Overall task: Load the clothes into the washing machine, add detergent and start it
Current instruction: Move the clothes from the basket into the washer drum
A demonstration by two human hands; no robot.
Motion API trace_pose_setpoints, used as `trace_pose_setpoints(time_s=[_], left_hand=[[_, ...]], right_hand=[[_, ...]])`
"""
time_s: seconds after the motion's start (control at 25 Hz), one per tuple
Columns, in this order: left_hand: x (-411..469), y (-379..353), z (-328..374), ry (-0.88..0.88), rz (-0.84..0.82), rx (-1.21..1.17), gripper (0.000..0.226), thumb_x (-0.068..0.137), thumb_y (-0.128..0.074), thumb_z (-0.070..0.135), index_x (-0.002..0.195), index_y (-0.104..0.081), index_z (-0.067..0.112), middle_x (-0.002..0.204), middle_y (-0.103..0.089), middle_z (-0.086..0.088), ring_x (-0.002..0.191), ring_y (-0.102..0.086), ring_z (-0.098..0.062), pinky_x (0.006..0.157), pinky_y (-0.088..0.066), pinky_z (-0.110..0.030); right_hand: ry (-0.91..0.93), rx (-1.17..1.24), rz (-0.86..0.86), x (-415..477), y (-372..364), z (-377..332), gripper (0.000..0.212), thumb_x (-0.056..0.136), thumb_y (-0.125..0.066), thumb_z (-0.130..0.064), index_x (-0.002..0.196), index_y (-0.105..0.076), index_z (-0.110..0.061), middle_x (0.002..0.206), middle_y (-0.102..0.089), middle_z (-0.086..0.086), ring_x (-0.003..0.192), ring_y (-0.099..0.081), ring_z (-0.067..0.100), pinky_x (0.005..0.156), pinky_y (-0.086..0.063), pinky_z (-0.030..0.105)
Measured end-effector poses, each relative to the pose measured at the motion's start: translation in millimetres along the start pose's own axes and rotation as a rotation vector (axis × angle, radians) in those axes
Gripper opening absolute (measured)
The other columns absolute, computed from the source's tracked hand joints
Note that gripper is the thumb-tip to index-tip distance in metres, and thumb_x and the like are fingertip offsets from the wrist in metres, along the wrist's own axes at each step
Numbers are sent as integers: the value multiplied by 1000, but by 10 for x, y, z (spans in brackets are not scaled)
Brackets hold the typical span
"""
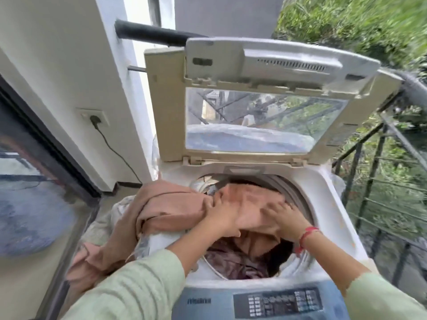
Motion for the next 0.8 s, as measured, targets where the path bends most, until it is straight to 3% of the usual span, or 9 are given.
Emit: trace_pose_setpoints(time_s=[0.08, 0.2, 0.24, 0.32, 0.4, 0.48, 0.56, 0.68, 0.8], left_hand=[[-201, 83, -308, -69, 227, -121, 61, 82, -56, 40, 138, -35, 28, 149, -28, -2, 144, -8, -21, 111, -8, -58], [-961, 432, -1349, 16, 926, -417, 52, 77, -45, 28, 129, -46, 29, 135, -44, 2, 130, -32, -17, 109, -25, -45], [-1167, 365, -1779, 107, 1034, -480, 56, 74, -47, 19, 130, -45, 26, 135, -44, -1, 127, -36, -19, 108, -29, -43], [-1149, -60, -2606, 297, 842, -518, 77, 73, -53, 8, 143, -27, 26, 146, -28, -5, 134, -31, -26, 110, -29, -46], [-763, -723, -3024, 342, 391, -493, 102, 75, -67, 20, 149, 3, 27, 156, -2, -4, 144, -10, -29, 115, -20, -47], [-455, -1088, -3092, 265, 152, -496, 123, 66, -77, 42, 148, 13, 23, 158, 7, -4, 146, -1, -23, 118, -12, -42], [-286, -1070, -2959, 200, 158, -640, 121, 63, -81, 41, 150, 0, 19, 157, -9, -4, 142, -15, -18, 116, -16, -28], [-321, -970, -2859, 164, 375, -838, 62, 79, -70, 19, 135, -43, 23, 130, -52, 5, 110, -49, -3, 85, -33, 0], [-631, -697, -2928, 287, 609, -688, 46, 81, -59, 10, 119, -48, 34, 111, -66, 1, 100, -62, -22, 77, -49, -28]], right_hand=[[-3, 47, -252, 86, -274, -307, 42, 83, -55, -29, 125, -55, -22, 131, -53, 7, 118, -53, 27, 96, -44, 36], [145, 414, 261, 250, 499, -1084, 22, 83, -52, -21, 102, -57, -30, 110, -63, 3, 100, -61, 30, 82, -49, 36], [241, 510, 470, 245, 848, -1414, 19, 84, -51, -26, 101, -57, -31, 109, -62, 2, 99, -60, 29, 82, -48, 37], [348, 422, 578, 321, 1338, -2188, 47, 85, -49, -48, 126, -50, -27, 134, -50, 3, 122, -47, 25, 102, -38, 44], [309, 89, 286, 662, 1298, -2866, 84, 79, -50, -62, 147, -21, -22, 157, -17, 7, 144, -15, 27, 116, -7, 56], [189, -270, 74, 1025, 1159, -3244, 82, 86, -47, -53, 149, -13, -12, 158, -8, 14, 145, -2, 35, 109, 13, 64], [134, -449, -2, 1148, 1204, -3403, 58, 94, -40, -37, 144, -30, -9, 150, -28, 18, 140, -24, 37, 109, 7, 64], [281, -280, 164, 1001, 1311, -3428, 39, 87, -53, -31, 125, -49, -22, 118, -56, 3, 111, -53, 26, 104, -28, 49], [387, 27, 366, 582, 1452, -3104, 48, 78, -60, -42, 121, -46, -27, 100, -54, 0, 89, -53, 25, 76, -45, 41]])
Point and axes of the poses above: each hand's wrist, its own x-axis towards the middle knuckle, its own y-axis out of the back of the hand, z = x × y, the point moved 7 cm from there along x, towards the middle knuckle
